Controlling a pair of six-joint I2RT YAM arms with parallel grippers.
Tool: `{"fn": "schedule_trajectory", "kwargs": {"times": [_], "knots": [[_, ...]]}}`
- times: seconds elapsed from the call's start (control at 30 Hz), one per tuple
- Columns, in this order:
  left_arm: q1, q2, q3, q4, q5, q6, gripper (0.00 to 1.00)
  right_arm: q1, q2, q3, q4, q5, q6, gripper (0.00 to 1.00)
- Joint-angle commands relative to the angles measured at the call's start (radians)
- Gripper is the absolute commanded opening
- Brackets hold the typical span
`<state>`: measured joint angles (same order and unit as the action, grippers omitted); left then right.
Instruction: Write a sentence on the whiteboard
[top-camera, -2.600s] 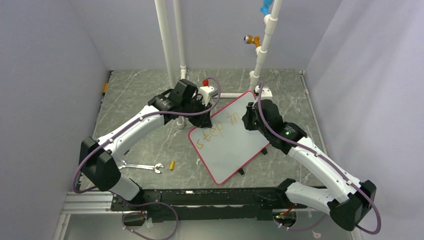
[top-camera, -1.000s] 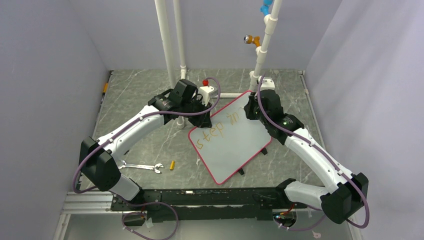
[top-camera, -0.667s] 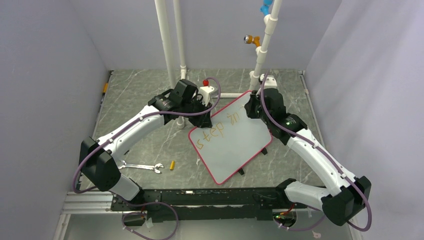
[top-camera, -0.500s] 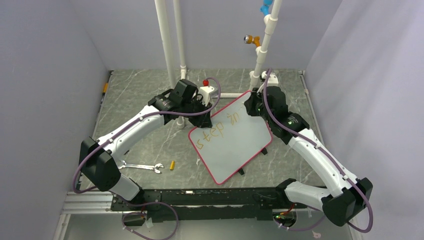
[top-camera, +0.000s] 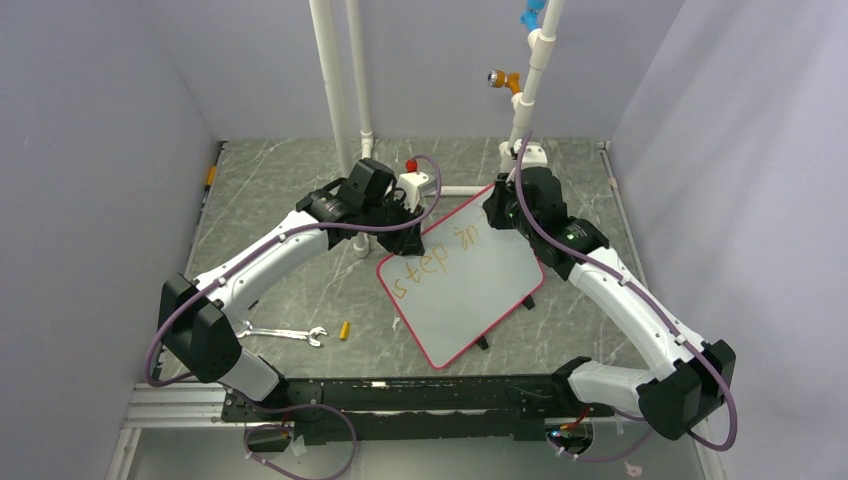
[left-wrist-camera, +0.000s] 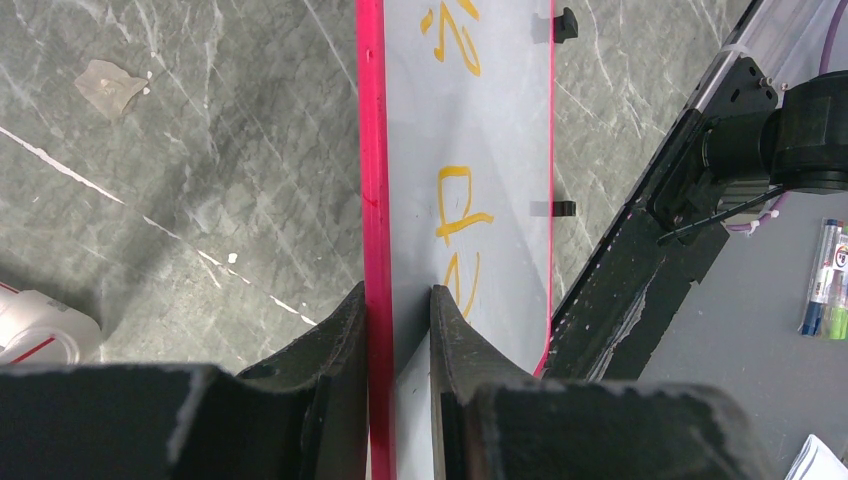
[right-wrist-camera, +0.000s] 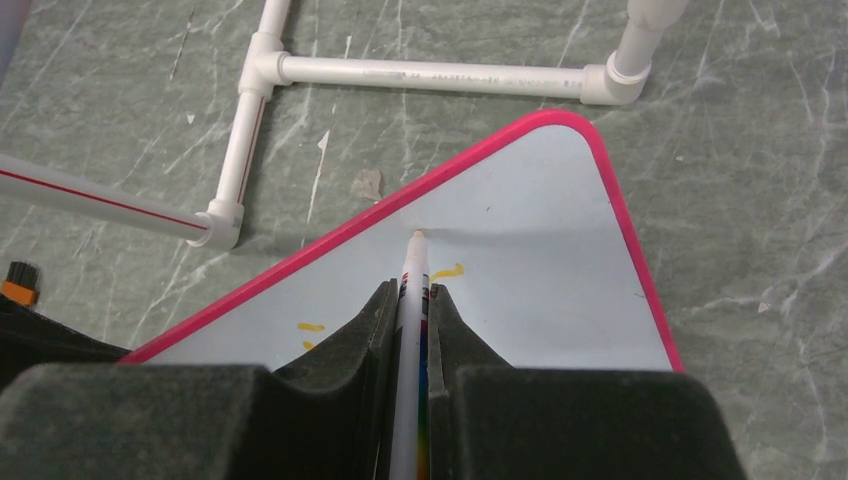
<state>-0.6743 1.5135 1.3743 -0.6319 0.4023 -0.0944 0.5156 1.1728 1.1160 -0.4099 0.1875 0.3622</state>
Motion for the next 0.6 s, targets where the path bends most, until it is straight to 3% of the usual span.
{"fn": "schedule_trajectory", "kwargs": {"times": [0.0, 0.57], "knots": [[-0.005, -0.027, 0.009, 0.038, -0.069, 0.078, 0.00, -0.002, -0.013, -0.023, 0.033, -0.021, -0.009, 0.00], [-0.004, -0.037, 0.008, 0.036, -0.075, 0.079, 0.00, -0.003, -0.064, -0.138, 0.019, -0.048, 0.012, 0.00]]}}
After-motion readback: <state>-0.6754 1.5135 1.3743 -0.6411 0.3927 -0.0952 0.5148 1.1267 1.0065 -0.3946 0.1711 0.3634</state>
